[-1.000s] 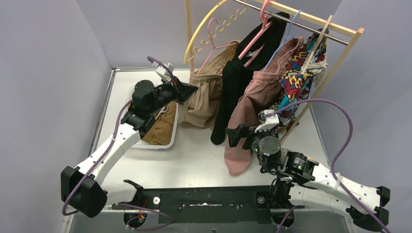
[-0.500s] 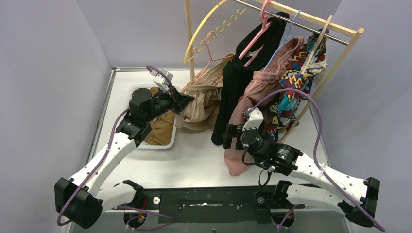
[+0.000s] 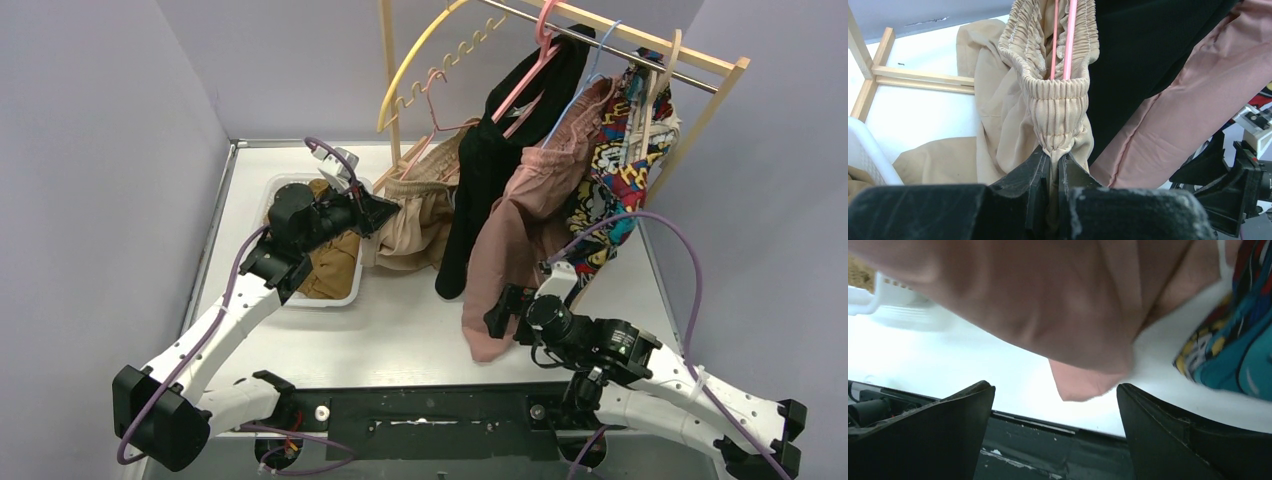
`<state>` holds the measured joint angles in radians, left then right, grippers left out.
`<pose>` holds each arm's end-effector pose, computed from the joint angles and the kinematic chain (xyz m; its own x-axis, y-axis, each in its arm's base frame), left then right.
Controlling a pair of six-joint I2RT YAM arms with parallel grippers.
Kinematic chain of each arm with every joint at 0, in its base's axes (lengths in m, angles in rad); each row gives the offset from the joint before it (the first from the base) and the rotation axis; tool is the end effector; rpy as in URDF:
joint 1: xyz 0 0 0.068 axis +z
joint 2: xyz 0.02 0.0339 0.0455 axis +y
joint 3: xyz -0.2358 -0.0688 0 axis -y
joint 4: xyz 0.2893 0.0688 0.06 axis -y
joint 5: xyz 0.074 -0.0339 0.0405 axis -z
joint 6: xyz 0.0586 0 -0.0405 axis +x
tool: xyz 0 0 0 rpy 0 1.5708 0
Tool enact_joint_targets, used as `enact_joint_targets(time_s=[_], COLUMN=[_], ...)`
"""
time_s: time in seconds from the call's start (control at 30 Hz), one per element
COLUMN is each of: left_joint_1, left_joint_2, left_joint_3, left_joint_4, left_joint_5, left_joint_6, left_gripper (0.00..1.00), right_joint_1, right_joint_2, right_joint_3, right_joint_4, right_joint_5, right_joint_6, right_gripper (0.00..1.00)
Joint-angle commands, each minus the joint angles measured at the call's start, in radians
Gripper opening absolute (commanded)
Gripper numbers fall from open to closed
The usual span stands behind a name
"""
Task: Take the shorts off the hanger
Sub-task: Adjust the clothes rod at the center of the board.
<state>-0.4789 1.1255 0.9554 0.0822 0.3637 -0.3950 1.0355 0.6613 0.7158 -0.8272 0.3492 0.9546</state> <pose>0.2939 -0.1761 0.3252 -0.3587 -0.2190 -0.9074 0.6578 0.6304 -0.4121 0.1253 0.1721 0.2439 -0.7634 0.2161 -0.6087 -0.1043 0.8888 0.4463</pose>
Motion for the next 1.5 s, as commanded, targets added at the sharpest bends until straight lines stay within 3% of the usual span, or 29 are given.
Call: enact_joint_targets(time_s=[0.0, 0.13, 0.27, 0.37, 0.6, 0.93, 1.07, 1.27, 1.47], left_joint_1=[-0.006, -0.006, -0.007, -0.007, -0.007, -0.009, -0.01, -0.013, -0.016], left_joint_2=[-0.044, -0.042, -0.04, -0.049, -0.057, -0.052, -0.062, -0.065, -0.07], left_joint_3=[0.004, 0.004, 0.016, 0.019, 0.011, 0.014, 0.005, 0.005, 0.007], left_joint_4=[0.064, 0.068, 0.056, 0.047, 0.045, 0.051, 0.056, 0.064, 0.054], left_joint_5=[0.009, 0.014, 0.016, 0.007, 0.002, 0.009, 0.006, 0.008, 0.009], left_joint_6=[0.004, -0.006, -0.011, -0.009, -0.01, -0.026, -0.032, -0.044, -0.041], left_gripper=[0.0, 0.0, 0.0, 0.0, 0.0, 0.0, 0.0, 0.0, 0.0], right_joint_1=[-0.001, -0.003, -0.001, 0.016, 0.015, -0.136, -0.265, -0.419, -0.553], right_joint_2=[-0.01, 0.058, 0.165, 0.233, 0.277, 0.321, 0.358, 0.426, 0.452], right_joint_3=[-0.038, -0.041, 0.002, 0.002, -0.059, -0.155, -0.206, -0.174, -0.282], right_joint_4=[-0.194, -0.225, -0.098, -0.075, -0.28, -0.104, 0.051, 0.1, 0.359], right_joint_5=[0.042, 0.147, 0.135, 0.119, 0.223, 0.315, 0.297, 0.312, 0.218], right_joint_6=[0.226, 0.303, 0.126, 0.114, 0.437, 0.44, 0.312, 0.267, 0.14], right_gripper=[0.99, 0.99, 1.0, 0.99, 0.98, 0.98, 0.98, 0.98, 0.98])
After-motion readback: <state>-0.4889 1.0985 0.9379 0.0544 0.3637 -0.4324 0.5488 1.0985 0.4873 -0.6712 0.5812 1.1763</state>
